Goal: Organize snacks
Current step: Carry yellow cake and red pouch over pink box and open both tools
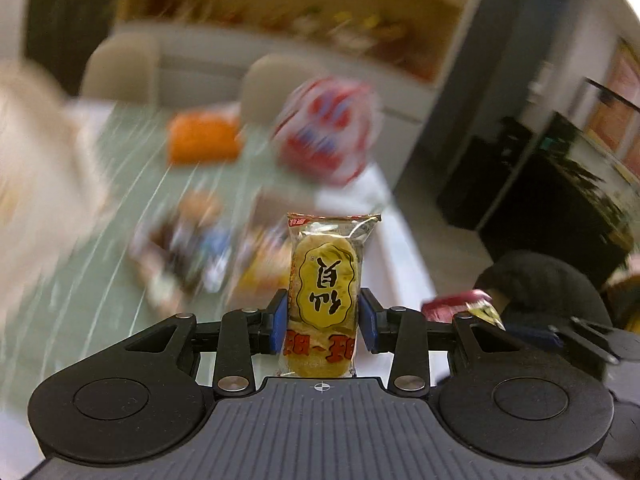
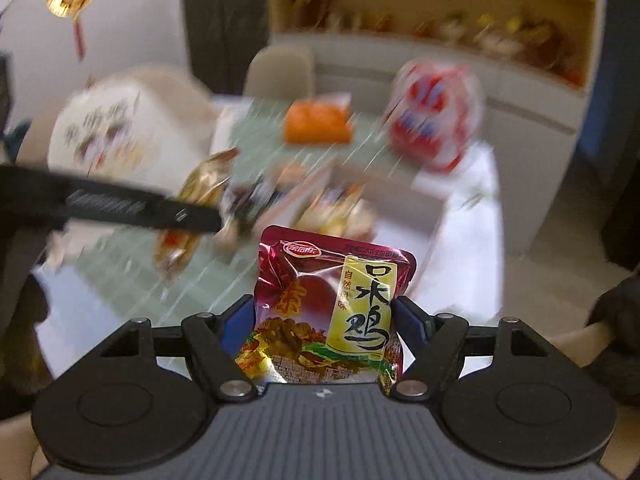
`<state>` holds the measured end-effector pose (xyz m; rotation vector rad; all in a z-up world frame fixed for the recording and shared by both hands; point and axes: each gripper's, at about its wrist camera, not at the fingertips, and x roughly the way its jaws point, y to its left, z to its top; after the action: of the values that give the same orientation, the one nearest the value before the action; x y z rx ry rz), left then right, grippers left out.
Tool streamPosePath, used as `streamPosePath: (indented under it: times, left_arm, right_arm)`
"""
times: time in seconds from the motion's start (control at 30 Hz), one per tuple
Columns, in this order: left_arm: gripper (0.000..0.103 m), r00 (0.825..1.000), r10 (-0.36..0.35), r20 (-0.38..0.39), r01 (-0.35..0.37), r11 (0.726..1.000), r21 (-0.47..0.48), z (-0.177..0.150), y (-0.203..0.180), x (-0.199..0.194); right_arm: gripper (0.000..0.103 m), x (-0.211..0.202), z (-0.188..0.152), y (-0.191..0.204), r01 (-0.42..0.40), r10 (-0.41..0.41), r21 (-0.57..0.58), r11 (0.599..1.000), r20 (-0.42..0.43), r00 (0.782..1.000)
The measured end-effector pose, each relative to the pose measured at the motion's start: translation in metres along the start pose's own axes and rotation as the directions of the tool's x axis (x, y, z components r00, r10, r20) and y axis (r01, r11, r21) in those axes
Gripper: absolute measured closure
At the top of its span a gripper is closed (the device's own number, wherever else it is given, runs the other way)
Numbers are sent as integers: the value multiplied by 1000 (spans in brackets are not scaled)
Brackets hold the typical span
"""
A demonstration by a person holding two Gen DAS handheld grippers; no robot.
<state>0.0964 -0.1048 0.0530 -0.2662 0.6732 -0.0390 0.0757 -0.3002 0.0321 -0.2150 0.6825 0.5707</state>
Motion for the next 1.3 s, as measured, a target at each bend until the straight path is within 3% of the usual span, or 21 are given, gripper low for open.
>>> streamPosePath:
  times: [0.1, 0.23, 0.47, 0.67, 0.87, 1.0, 1.23, 1.3]
  left_arm:
    - [61, 1000, -19, 14, 17, 995, 95, 33, -25, 28]
    - [61, 999, -22, -50, 27, 992, 119, 50, -40, 82]
    - [61, 985, 37, -168, -16, 992, 125, 35, -31, 157]
    - [60, 971, 88, -222, -58, 989, 138, 22, -15, 192]
    - [61, 991, 28, -129, -33, 999, -38, 25, 28, 174]
    - [61, 997, -26, -77, 11, 983, -186, 17, 64, 144]
    - [62, 994, 35, -99, -73, 905, -418, -36, 109, 99]
    - [62, 992, 59, -115, -106, 875, -472, -54, 120, 90]
  right_arm:
    - [28, -15, 19, -20, 43, -45, 39, 998, 68, 997]
    - [28, -15, 32, -39, 93, -100, 80, 992, 90, 991]
    - [28, 9, 25, -55, 108, -113, 93, 990, 53, 992]
    - [28, 46, 25, -65, 97, -97, 122, 988, -7, 995]
    - [28, 79, 40, -71, 71, -67, 112, 991, -35, 997]
    - [28, 107, 57, -68, 52, -47, 89, 995, -56, 997]
    - [24, 157, 94, -65, 4, -1, 65, 998, -41, 999]
    - [22, 176, 102, -71, -37, 46, 97, 995, -88, 995]
